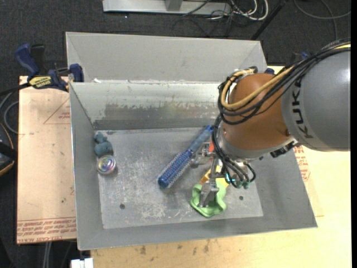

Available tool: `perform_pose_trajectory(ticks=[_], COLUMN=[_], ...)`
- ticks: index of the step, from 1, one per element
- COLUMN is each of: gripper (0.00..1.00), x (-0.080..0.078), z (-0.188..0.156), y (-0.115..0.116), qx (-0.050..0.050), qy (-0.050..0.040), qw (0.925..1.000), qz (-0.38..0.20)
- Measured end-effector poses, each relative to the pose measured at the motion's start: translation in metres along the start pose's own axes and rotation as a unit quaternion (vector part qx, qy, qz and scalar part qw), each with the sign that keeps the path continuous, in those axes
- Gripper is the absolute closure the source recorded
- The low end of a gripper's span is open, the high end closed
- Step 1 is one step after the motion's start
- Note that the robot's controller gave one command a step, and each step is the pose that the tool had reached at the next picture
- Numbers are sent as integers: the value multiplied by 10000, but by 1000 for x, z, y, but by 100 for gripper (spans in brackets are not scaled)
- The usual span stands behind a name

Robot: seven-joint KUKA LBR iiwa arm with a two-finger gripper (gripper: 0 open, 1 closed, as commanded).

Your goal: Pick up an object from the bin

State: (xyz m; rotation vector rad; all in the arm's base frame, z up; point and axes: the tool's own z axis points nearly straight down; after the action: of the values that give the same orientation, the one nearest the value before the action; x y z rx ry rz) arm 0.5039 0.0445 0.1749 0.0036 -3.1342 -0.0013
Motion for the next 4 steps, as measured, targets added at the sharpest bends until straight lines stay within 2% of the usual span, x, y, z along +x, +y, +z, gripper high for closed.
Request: perform_pose_trajectory(ticks=[1, 2, 3, 4], gripper=[0, 100, 0, 0], x=[0, 0, 0, 21], z=[100, 99, 101, 0], y=[-13, -13, -14, -53], qx=[2, 5, 6, 24], qy=[-89, -87, -81, -68], qw=[9835, 9836, 9836, 9694], qz=[-1806, -1800, -1799, -2454])
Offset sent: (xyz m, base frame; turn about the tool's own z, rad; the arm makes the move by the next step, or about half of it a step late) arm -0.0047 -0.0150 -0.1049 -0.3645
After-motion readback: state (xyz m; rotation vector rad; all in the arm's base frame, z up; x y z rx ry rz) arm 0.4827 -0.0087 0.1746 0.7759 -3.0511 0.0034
